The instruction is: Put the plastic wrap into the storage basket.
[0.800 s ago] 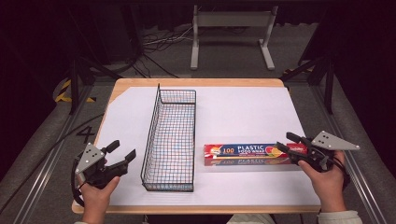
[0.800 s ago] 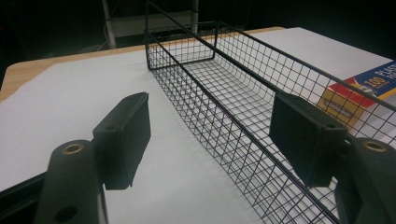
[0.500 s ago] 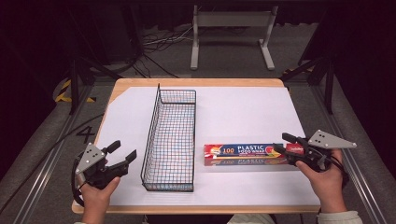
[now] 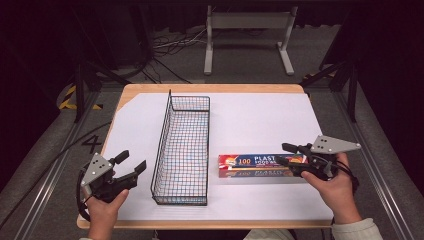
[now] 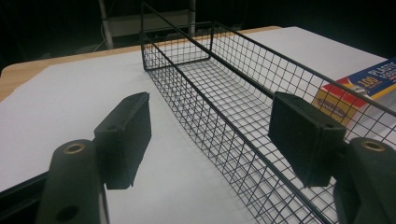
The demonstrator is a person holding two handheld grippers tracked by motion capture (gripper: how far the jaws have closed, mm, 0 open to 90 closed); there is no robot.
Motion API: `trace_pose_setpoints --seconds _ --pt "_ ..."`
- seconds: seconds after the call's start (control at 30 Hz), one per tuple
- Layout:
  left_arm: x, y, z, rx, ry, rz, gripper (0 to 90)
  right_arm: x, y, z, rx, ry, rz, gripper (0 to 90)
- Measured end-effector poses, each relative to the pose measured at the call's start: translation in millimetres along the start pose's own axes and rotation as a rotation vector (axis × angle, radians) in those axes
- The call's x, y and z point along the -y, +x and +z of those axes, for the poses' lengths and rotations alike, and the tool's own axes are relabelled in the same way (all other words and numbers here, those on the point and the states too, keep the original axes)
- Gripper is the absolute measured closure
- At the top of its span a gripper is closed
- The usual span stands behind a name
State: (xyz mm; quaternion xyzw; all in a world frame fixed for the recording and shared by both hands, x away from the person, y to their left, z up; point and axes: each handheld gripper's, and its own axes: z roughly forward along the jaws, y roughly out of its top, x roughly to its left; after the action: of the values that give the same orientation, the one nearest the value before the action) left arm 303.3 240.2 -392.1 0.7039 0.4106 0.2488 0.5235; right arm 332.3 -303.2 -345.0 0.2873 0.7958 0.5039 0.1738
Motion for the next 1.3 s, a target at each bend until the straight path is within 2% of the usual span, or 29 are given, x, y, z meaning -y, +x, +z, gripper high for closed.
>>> trace_pose_setpoints --seconds 0.07,0.27,0.53,0.8,0.9,1.17,1.3 --pt "-0.2 -0.2 -1.7 -0.002 -0.002 0.001 30.4 -1.5 3.4 5.3 -0.040 0.015 0.016 57.1" --pt "-0.7 -1.1 -1.7 -0.003 -0.005 0.002 30.9 -7.9 15.2 23.9 -0.115 0.095 0.014 69.4" --pt "-0.5 -2.0 -0.3 -0.003 0.002 0.010 31.0 -8.2 23.7 50.9 -0.162 0.209 -0.043 85.8" --pt "-0.4 -1.2 -0.6 -0.013 -0.005 0.004 29.4 -2.4 33.4 74.0 -0.194 0.302 -0.083 89.5" --pt "0.3 -0.5 -0.4 -0.032 -0.008 -0.002 25.0 -0.1 34.3 79.7 -0.198 0.322 -0.093 90.0" --pt "0.7 2.1 -1.7 -0.037 -0.015 -0.011 24.3 7.0 37.5 95.6 -0.212 0.376 -0.100 90.0" --pt "0.9 2.2 -1.5 -0.038 -0.013 -0.010 24.3 9.7 43.0 103.7 -0.193 0.425 -0.148 90.0"
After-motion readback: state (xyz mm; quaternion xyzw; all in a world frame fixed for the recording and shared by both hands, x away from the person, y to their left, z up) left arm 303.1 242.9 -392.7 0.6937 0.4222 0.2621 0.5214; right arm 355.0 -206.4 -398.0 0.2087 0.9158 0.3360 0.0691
